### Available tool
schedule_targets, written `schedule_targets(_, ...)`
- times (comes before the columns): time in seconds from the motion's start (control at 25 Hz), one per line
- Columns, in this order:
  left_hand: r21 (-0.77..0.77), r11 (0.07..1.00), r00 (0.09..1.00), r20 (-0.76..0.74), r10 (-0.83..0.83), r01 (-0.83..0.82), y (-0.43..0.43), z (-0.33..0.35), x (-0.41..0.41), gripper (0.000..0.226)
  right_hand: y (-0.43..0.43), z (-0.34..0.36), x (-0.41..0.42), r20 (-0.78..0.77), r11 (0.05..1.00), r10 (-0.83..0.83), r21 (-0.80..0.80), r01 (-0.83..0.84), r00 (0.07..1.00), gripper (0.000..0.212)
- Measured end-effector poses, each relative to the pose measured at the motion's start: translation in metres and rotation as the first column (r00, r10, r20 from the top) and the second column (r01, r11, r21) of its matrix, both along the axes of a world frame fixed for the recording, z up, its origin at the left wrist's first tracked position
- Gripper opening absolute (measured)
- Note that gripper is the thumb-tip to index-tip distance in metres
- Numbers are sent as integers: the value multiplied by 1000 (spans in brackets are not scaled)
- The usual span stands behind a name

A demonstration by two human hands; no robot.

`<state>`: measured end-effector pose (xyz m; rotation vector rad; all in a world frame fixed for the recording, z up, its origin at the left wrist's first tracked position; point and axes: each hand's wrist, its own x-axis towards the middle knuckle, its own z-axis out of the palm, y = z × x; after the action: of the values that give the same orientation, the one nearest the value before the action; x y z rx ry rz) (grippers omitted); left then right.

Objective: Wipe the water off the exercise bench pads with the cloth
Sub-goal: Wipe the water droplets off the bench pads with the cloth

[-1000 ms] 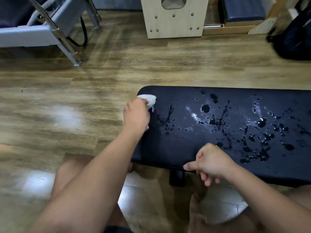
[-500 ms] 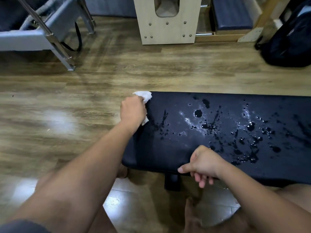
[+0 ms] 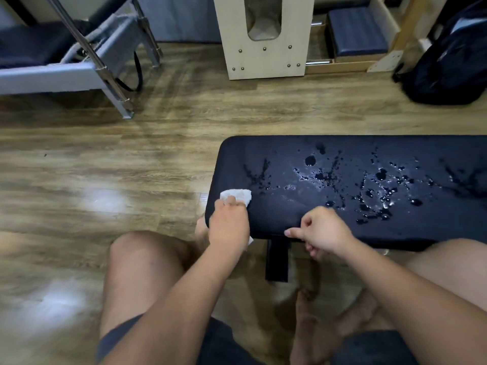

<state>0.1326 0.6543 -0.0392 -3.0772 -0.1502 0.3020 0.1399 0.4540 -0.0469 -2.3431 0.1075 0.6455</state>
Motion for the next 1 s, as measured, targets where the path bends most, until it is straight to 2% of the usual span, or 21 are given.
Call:
schedule_targets(0.04, -4, 1000, 1000, 5, -13, 13, -6, 1, -10, 34, 0, -11, -16, 197, 995, 8, -96, 12, 980, 45)
schedule_targets(0.08, -21, 999, 999, 12, -45, 45, -13, 2, -20, 34, 1, -20, -32, 297, 992, 25, -128, 14, 954, 42)
schedule_targets(0.12, -50, 995, 996, 14, -88, 89, -19, 0, -31, 35, 1, -27, -47, 286, 995, 71, -90, -47, 955, 36)
schedule_targets(0.16, -109, 987, 993, 37, -116, 119, -23, -6, -43, 37, 3, -32, -59, 175, 983, 182, -54, -175, 968, 29)
schedule_targets(0.2, -199, 972, 991, 69, -113, 125, -25, -12, -56, 38, 6, -37, -68, 49, 946, 322, -48, -320, 945, 19)
schedule_targets(0.24, -336, 937, 992, 112, -63, 97, -24, -17, -67, 39, 7, -39, -73, -15, 914, 401, -63, -401, 916, 12)
schedule_targets(0.28, -492, 869, 988, 155, 28, 52, -21, -22, -75, 38, 7, -40, -75, -11, 916, 399, -54, -399, 917, 9)
schedule_targets(0.36, -723, 690, 958, 182, 223, -24, -14, -31, -79, 34, 5, -36, -74, 67, 969, 236, 63, -240, 969, 12)
schedule_targets(0.48, -774, 633, 966, 173, 191, 14, -13, -31, -73, 33, 8, -30, -73, 114, 961, 38, 268, -68, 993, 14)
schedule_targets(0.6, -789, 615, 979, 143, 144, 25, -17, -29, -70, 38, 26, -31, -77, 124, 939, -28, 343, -16, 992, 40)
schedule_targets(0.68, -808, 589, 978, 142, 156, 23, -19, -27, -70, 41, 37, -34, -80, 169, 956, -24, 291, -27, 985, 60)
schedule_targets(0.8, -805, 589, 975, 179, 134, 67, -31, -18, -67, 45, 34, -30, -85, 301, 985, 127, 76, -157, 945, 88)
schedule_targets(0.84, -815, 575, 979, 170, 112, 76, -38, -16, -65, 48, 27, -29, -84, 332, 987, 143, 28, -161, 932, 92)
schedule_targets(0.92, -868, 495, 998, 60, 16, 44, -56, -12, -63, 57, 10, -24, -82, 336, 989, 139, -95, -113, 932, 95)
schedule_targets(1.0, -893, 450, 990, -43, -135, 23, -76, -10, -63, 63, -8, -21, -79, 319, 974, 91, -225, -18, 943, 88)
